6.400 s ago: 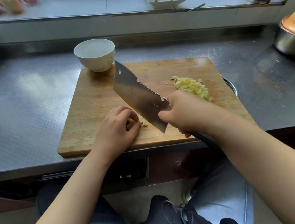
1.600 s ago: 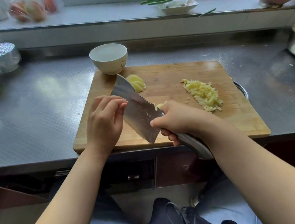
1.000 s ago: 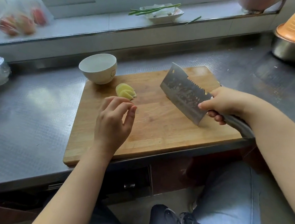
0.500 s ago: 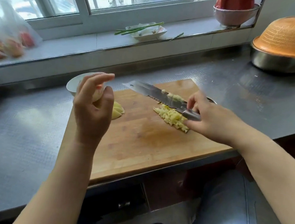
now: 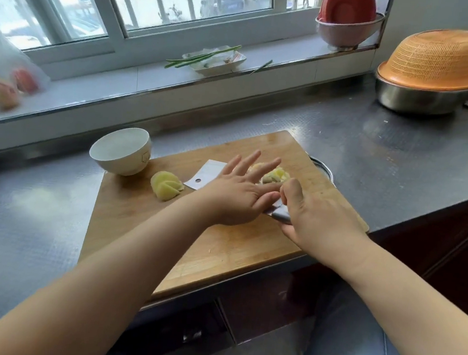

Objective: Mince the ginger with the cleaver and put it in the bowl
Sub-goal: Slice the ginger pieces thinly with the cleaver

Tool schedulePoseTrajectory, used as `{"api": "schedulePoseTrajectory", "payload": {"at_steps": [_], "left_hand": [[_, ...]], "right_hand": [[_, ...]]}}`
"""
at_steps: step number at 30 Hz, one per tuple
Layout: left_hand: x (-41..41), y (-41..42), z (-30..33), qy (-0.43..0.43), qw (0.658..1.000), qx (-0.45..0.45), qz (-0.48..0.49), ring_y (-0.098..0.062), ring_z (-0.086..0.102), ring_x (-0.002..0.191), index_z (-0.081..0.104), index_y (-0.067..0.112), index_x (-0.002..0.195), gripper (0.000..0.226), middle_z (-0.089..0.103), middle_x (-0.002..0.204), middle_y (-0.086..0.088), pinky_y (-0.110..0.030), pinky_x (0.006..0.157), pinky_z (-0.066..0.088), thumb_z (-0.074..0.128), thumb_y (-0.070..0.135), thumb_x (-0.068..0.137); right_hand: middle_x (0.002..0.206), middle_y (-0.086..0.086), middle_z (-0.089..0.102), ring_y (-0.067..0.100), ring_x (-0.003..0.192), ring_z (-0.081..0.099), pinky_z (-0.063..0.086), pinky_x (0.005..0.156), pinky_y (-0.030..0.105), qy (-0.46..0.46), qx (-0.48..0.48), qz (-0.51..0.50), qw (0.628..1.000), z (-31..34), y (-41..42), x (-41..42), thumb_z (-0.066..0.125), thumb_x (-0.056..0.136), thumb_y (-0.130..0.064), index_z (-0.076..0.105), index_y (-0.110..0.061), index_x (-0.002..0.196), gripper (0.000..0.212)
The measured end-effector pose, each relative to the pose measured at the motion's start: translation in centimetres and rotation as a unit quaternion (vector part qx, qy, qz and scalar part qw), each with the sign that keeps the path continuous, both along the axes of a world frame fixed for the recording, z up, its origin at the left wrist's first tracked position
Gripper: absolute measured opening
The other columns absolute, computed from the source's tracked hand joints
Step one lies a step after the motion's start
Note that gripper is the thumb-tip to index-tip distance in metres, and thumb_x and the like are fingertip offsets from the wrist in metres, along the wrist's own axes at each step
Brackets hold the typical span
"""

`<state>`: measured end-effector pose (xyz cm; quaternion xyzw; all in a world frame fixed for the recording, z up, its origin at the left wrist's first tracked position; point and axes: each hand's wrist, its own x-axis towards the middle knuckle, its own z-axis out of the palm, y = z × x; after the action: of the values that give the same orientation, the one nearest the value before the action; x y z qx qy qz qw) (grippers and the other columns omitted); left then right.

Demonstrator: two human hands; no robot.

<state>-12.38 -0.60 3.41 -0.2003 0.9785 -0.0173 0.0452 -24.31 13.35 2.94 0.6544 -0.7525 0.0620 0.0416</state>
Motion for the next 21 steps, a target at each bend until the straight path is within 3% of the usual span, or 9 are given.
{"api": "schedulePoseTrajectory", "payload": {"at_steps": [2, 5, 9, 15, 18, 21], "left_hand": [[-0.4, -0.4, 0.0, -0.016, 0.999, 0.009, 0.030, -0.018, -0.023, 0.145, 0.014, 0.050, 0.147, 0.049, -0.011, 0.160, 0.014, -0.048, 0.118, -0.012, 0.004, 0.054, 0.100], [-0.6, -1.7, 0.2, -0.032, 0.994, 0.015, 0.106, -0.019, -0.020, 0.146, 0.012, 0.048, 0.150, 0.053, -0.009, 0.161, 0.013, -0.047, 0.118, -0.012, 0.002, 0.056, 0.098], [-0.5, -3.4, 0.4, -0.053, 0.986, 0.016, 0.155, -0.019, -0.018, 0.147, 0.009, 0.042, 0.152, 0.057, -0.009, 0.161, 0.013, -0.047, 0.119, -0.010, 0.001, 0.058, 0.098], [-0.7, -5.3, 0.3, -0.050, 0.978, 0.016, 0.200, -0.019, -0.013, 0.148, 0.010, 0.035, 0.154, 0.057, -0.007, 0.161, 0.011, -0.045, 0.120, -0.006, 0.002, 0.052, 0.100], [-0.5, -6.0, 0.4, 0.009, 0.973, 0.068, 0.219, -0.015, -0.007, 0.149, 0.024, 0.027, 0.152, 0.058, -0.001, 0.162, 0.011, -0.041, 0.120, -0.003, 0.003, 0.047, 0.102], [0.3, -6.2, 0.2, 0.162, 0.956, 0.123, 0.210, -0.012, 0.002, 0.148, 0.047, 0.020, 0.143, 0.057, 0.010, 0.161, 0.011, -0.034, 0.119, 0.003, 0.008, 0.039, 0.105]], "right_hand": [[0.112, 0.003, 0.059, 0.029, 0.096, 0.063, 0.037, 0.067, 0.034, -0.002, 0.007, -0.004, 1.000, -0.2, 0.3, -0.1, 0.052, 0.096, -0.038, 0.012, -0.016, 0.120, 0.051], [0.109, 0.003, 0.056, 0.030, 0.094, 0.062, 0.039, 0.066, 0.035, -0.023, 0.004, -0.014, 1.000, -0.3, 1.0, -0.5, 0.053, 0.096, -0.034, 0.025, -0.014, 0.123, 0.043], [0.100, -0.004, 0.036, 0.024, 0.088, 0.055, 0.038, 0.063, 0.033, -0.052, -0.004, -0.051, 0.997, -0.5, 2.2, -1.0, 0.053, 0.096, -0.034, 0.028, -0.017, 0.116, 0.036], [0.109, 0.000, 0.053, 0.027, 0.078, 0.049, 0.031, 0.064, 0.032, -0.084, -0.021, -0.107, 0.990, -0.7, 3.7, -1.6, 0.056, 0.094, -0.036, 0.028, -0.019, 0.107, 0.036], [0.100, -0.002, 0.052, 0.029, 0.076, 0.050, 0.032, 0.063, 0.033, -0.108, -0.036, -0.119, 0.986, -0.8, 4.3, -2.0, 0.056, 0.094, -0.033, 0.021, -0.021, 0.100, 0.037], [0.082, -0.005, 0.047, 0.027, 0.067, 0.044, 0.035, 0.063, 0.035, -0.133, -0.058, -0.129, 0.981, -0.9, 4.3, -2.4, 0.056, 0.094, -0.033, 0.023, -0.020, 0.099, 0.036]]}}
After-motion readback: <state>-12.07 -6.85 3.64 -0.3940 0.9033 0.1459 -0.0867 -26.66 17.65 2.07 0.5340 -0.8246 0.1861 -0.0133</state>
